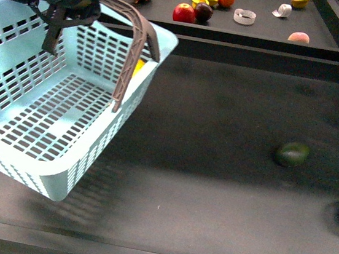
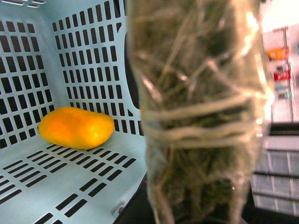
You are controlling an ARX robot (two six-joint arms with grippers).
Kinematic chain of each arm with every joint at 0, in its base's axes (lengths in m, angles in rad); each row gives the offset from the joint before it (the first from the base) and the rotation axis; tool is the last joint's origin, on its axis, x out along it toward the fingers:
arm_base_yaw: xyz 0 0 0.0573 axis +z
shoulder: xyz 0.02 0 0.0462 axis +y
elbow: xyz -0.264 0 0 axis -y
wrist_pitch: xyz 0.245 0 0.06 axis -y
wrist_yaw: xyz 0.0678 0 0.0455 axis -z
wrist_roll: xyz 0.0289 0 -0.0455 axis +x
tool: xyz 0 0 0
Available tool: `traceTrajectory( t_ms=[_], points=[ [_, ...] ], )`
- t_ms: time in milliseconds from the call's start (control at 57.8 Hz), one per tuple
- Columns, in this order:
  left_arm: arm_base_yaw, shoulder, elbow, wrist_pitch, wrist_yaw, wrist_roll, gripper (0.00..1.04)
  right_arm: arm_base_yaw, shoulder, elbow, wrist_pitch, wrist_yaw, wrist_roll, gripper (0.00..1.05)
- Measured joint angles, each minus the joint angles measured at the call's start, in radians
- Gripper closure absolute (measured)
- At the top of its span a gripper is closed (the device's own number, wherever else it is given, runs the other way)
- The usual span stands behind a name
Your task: Pick mango with right arm and hold basket with left
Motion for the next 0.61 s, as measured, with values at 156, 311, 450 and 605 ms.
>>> traceTrajectory(
  t_ms=[156, 311, 450, 605],
  points=[
    [0.056, 0.082, 0.049, 0.015, -0.033, -0.071, 1.01, 0.000, 0.000, 0.000, 0.000, 0.000, 0.000, 0.08],
    [0.085, 0.145, 0.110, 0.021, -0.037, -0.122, 1.01, 0.000, 0.000, 0.000, 0.000, 0.000, 0.000, 0.08],
    [0.099, 0.204, 0.155, 0.022, -0.013, -0.154, 1.01, 0.000, 0.000, 0.000, 0.000, 0.000, 0.000, 0.08],
    [0.118, 0.280, 0.195, 0.050, -0.022, -0.174, 1.01, 0.000, 0.000, 0.000, 0.000, 0.000, 0.000, 0.08]
  ],
)
